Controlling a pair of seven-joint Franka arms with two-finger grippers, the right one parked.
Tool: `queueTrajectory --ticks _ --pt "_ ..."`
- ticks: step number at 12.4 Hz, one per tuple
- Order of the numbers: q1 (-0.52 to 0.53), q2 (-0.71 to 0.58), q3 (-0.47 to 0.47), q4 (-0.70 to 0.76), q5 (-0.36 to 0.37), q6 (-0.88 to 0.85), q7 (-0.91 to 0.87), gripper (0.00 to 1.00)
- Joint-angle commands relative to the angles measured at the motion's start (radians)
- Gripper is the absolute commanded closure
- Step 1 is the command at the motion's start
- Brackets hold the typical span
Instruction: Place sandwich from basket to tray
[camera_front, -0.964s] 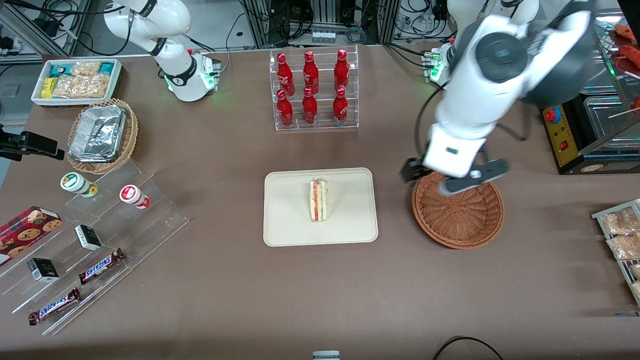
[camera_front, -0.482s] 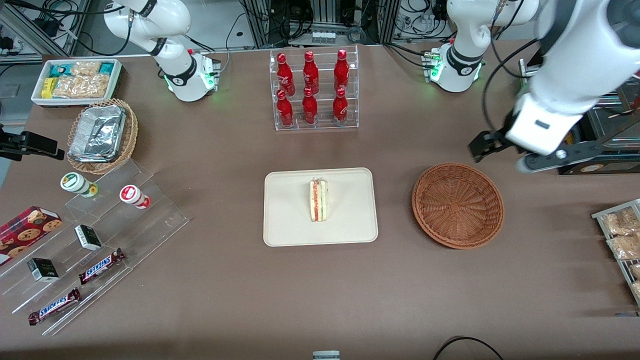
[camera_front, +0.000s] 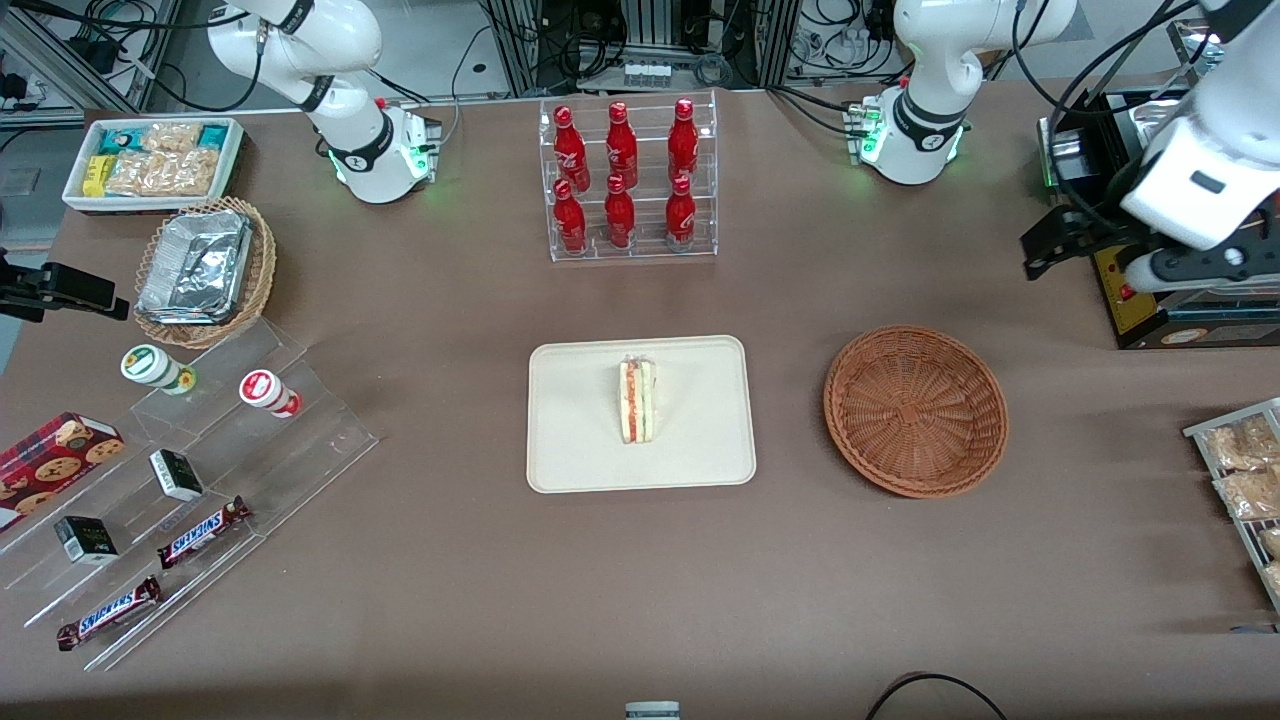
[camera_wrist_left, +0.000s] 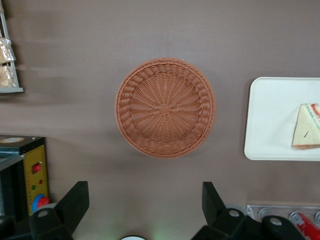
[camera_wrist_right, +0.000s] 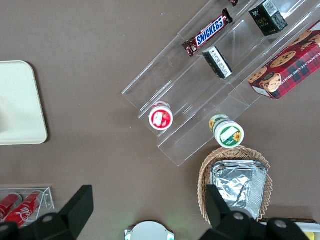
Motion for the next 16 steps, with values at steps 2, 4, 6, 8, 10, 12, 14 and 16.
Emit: queueTrajectory --ticks 2,4,6,8,10,12,14,16 --pt "-0.018 0.027 0.020 0.056 -0.012 -0.011 0.052 0.00" --pt "-0.043 0.076 0.049 0.110 -0.013 -0.002 0.054 0.00" --pt "-0.059 0.150 0.052 0.215 -0.007 -0.014 0.047 0.00" --pt "-0.069 0.130 0.064 0.205 -0.003 -0.039 0.061 0.00" --pt "-0.076 0.069 0.095 0.140 -0.010 -0.045 0.066 0.00" --pt "-0.086 0.017 0.108 0.063 -0.012 -0.016 0.064 0.00" --pt "-0.086 0.013 0.111 0.059 -0.016 -0.027 0.080 0.00" --pt "-0.086 0.001 0.111 0.056 -0.012 -0.037 0.083 0.00"
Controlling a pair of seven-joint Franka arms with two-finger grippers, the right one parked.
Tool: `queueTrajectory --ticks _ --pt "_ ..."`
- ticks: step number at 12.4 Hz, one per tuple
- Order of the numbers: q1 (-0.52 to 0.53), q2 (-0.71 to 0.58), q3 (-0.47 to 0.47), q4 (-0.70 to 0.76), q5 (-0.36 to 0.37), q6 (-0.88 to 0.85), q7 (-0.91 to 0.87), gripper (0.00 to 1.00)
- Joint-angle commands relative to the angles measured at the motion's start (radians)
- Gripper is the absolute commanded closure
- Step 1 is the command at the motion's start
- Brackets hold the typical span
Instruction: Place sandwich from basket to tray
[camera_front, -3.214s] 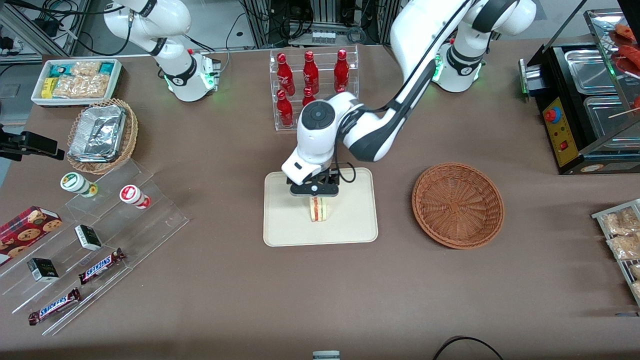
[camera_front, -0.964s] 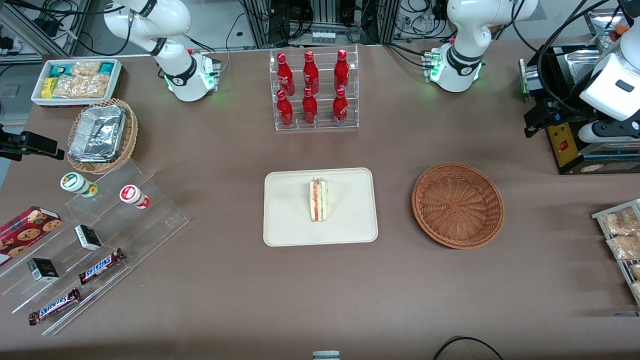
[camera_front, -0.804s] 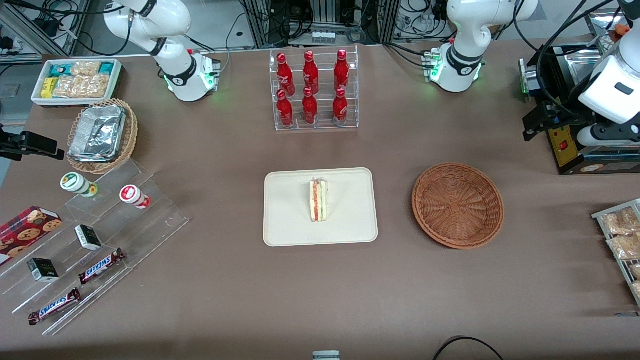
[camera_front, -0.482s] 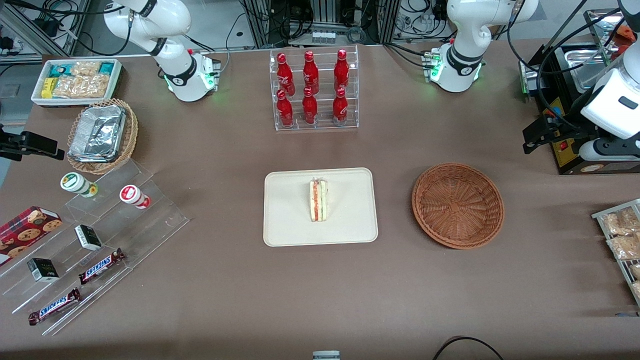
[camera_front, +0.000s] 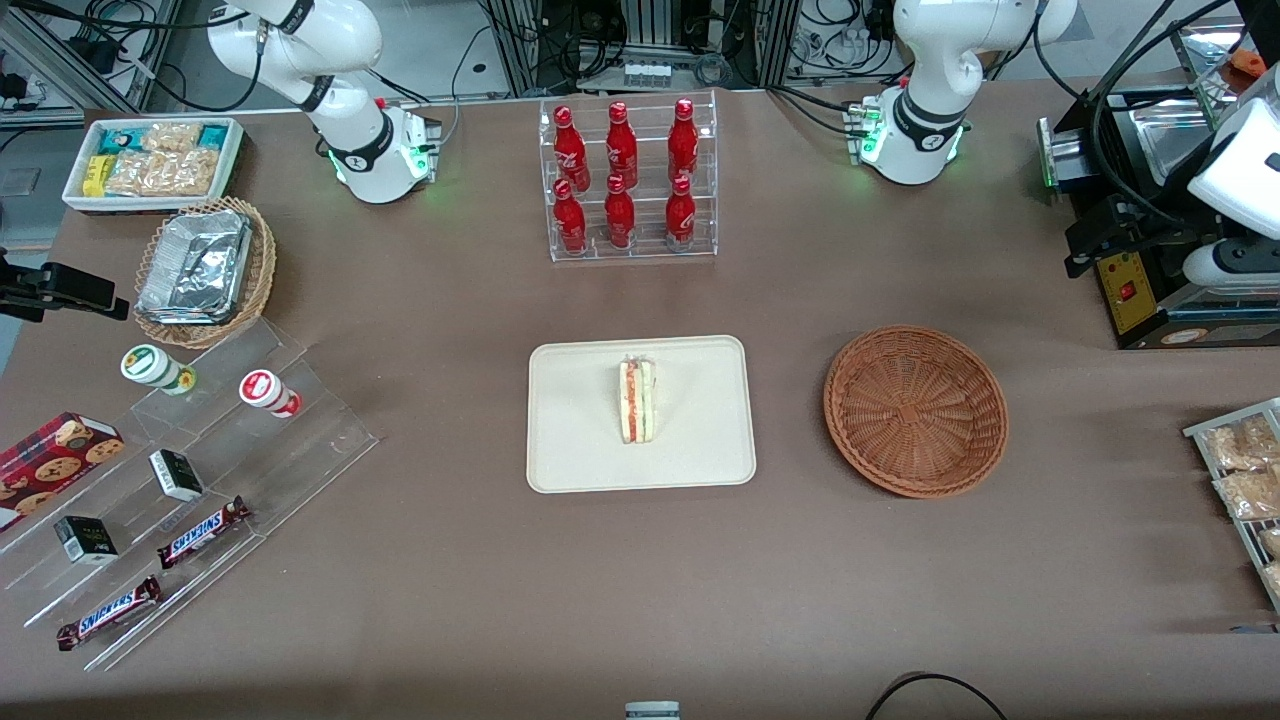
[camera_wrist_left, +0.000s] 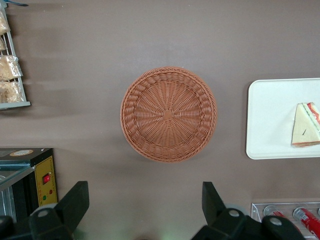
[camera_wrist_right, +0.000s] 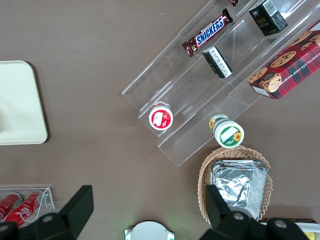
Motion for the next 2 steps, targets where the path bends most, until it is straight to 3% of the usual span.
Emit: queueTrajectory --ticks 1,2 --pt "-0.012 -0.039 0.014 -0.035 0.003 -0.012 0.023 0.00" --pt "-0.012 -0.045 0.014 -0.039 0.015 -0.012 0.023 0.00"
